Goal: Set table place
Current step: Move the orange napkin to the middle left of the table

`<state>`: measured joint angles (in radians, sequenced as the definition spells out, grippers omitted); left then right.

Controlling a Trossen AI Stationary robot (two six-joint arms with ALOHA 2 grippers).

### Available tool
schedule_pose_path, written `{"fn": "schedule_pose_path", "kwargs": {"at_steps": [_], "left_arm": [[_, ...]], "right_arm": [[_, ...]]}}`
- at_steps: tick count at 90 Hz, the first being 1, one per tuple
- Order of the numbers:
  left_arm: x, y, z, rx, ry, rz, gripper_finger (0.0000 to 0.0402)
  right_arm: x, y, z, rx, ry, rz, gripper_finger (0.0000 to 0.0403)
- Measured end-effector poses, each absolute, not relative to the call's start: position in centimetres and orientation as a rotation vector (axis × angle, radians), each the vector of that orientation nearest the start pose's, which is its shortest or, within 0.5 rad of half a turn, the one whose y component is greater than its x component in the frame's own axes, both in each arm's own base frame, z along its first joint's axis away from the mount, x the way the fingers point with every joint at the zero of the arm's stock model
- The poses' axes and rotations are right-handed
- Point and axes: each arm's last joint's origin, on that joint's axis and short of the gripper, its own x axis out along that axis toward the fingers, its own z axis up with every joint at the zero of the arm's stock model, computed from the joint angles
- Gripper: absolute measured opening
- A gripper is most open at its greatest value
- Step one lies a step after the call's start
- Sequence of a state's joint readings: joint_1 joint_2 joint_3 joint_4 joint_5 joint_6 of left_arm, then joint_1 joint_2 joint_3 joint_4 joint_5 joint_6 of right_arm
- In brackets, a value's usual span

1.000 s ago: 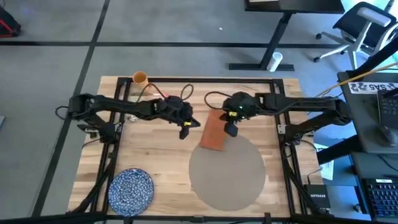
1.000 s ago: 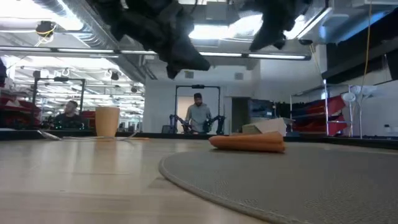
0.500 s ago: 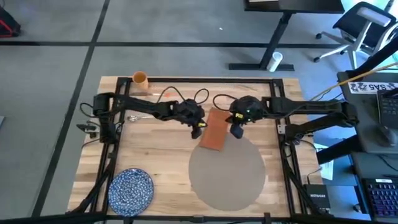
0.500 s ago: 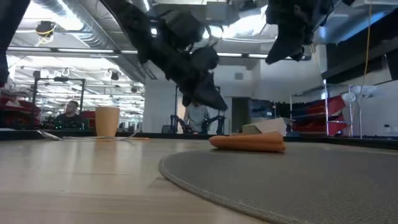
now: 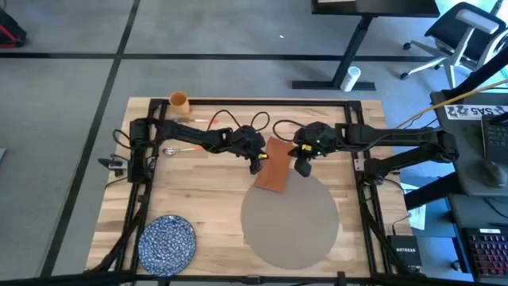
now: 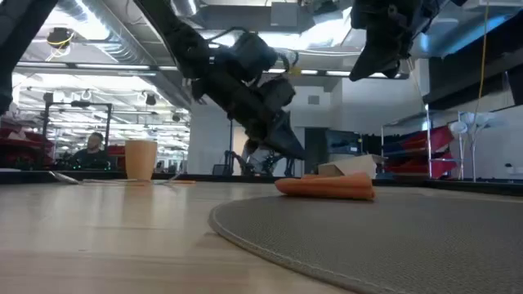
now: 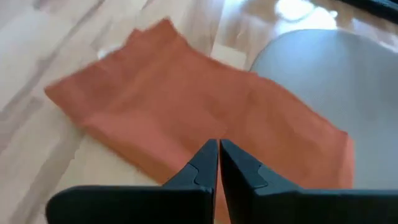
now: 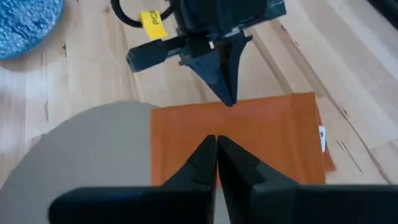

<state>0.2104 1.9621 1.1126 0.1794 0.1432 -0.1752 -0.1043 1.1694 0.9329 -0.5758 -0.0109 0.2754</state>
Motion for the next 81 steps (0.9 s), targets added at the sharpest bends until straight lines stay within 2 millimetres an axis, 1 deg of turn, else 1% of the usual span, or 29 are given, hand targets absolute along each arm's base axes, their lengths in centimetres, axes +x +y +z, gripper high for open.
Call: {"fn": "schedule_pose_path", "kwargs": {"at_steps": [22, 35, 58, 81], "left_arm": [[40.1, 7.8, 12.4, -0.313, 0.659, 0.123, 0.0000], [40.0, 7.8, 11.5, -0.334, 0.695, 0.135, 0.0000], [39.9, 8.1, 11.5, -0.321, 0.698, 0.145, 0.0000], [39.5, 8.2, 11.2, -0.327, 0.757, 0.154, 0.0000]], "right_arm": [[23.4, -2.4, 27.7, 0.288, 0.799, -0.192, 0.0000], [23.4, -2.4, 27.7, 0.288, 0.798, -0.192, 0.0000], [23.4, -2.4, 27.7, 0.288, 0.798, -0.193, 0.0000], [23.4, -2.4, 27.7, 0.288, 0.798, -0.194, 0.0000]]}}
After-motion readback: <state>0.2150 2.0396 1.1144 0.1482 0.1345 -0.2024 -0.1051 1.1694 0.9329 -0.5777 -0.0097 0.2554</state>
